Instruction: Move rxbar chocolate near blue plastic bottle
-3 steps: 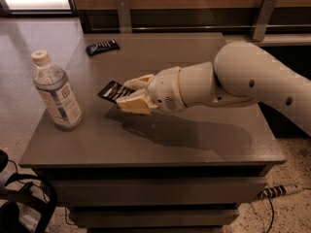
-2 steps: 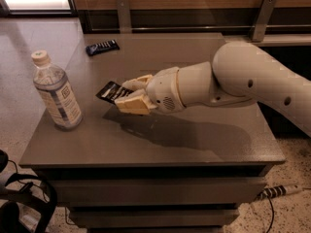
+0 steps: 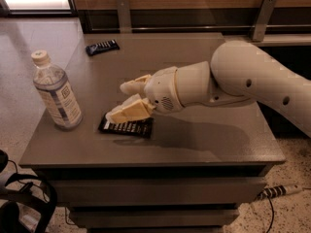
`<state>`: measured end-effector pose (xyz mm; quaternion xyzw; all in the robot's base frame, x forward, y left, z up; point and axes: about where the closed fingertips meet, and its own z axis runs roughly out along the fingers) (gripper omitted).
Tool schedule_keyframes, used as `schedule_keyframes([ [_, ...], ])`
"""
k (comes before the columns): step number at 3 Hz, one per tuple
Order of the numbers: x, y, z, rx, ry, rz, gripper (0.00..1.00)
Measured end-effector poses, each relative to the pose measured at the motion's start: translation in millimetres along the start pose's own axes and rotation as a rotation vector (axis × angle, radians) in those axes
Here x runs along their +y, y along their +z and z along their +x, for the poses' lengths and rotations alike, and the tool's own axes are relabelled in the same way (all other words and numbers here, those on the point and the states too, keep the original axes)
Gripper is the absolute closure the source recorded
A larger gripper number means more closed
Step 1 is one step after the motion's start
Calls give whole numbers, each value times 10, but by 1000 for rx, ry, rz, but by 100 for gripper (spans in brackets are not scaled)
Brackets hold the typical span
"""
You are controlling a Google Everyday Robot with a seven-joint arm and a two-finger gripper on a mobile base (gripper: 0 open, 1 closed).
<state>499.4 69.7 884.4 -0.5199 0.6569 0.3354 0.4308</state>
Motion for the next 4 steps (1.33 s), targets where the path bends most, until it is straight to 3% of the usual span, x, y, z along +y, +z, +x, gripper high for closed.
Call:
schedule_keyframes([
  [1,10,9,-8,1,-2,-2,0],
  [3,-88,-32,44,3,17,8,0],
  [4,-341,-340,186,39,71,125,0],
])
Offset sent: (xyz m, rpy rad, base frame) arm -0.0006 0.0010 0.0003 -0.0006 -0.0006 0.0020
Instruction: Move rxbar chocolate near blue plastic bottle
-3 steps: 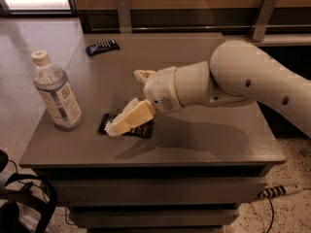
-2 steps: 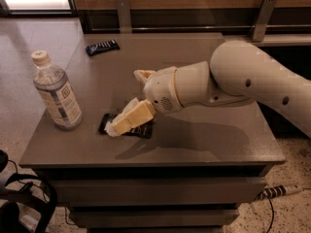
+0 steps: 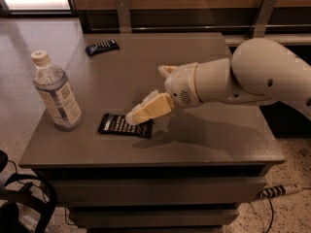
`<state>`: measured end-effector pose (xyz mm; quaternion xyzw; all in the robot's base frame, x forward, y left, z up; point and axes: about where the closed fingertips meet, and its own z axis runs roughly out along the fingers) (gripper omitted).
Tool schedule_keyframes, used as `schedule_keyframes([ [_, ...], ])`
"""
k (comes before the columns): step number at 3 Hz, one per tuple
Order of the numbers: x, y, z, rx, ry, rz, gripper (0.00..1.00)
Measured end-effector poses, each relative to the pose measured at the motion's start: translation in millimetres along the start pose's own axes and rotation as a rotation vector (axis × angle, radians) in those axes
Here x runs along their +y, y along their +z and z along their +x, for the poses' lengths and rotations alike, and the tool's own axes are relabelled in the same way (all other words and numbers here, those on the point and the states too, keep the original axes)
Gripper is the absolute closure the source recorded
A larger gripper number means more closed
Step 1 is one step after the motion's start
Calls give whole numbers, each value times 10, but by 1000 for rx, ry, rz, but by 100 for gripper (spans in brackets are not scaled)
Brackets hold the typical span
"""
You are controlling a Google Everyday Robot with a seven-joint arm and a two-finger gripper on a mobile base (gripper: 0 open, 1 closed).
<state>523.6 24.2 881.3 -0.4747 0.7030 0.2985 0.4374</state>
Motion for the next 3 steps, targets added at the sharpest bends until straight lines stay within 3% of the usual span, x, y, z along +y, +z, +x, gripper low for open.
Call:
schedule_keyframes([
  [1,-406,-542,-9,71,39,200,0],
  [2,-615,-896,-95,92,21,307,0],
  [3,-804,-1126,-258,69,-34,355,0],
])
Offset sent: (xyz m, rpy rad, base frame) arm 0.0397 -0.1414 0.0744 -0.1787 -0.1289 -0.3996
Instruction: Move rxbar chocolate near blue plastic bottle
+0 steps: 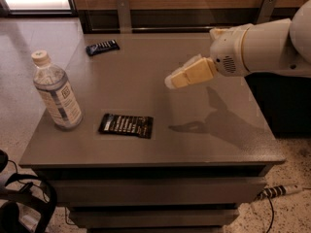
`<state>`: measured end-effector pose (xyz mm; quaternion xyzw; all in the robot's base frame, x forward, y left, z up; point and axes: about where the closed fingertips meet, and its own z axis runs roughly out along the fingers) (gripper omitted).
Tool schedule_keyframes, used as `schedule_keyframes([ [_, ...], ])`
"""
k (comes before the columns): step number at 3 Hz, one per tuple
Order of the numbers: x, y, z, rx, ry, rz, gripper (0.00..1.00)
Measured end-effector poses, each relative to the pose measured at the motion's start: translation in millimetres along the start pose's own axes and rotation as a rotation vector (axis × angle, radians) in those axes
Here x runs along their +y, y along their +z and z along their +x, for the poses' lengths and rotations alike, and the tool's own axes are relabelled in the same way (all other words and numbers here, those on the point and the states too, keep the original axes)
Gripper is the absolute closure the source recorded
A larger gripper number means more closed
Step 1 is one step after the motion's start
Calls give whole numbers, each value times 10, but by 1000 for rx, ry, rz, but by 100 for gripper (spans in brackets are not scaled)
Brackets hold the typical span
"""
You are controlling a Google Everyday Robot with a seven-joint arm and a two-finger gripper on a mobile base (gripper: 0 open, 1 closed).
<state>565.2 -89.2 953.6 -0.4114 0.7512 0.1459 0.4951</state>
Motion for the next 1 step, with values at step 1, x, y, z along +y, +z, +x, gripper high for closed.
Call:
schedule_keyframes([
  [1,0,0,0,0,0,0,0],
])
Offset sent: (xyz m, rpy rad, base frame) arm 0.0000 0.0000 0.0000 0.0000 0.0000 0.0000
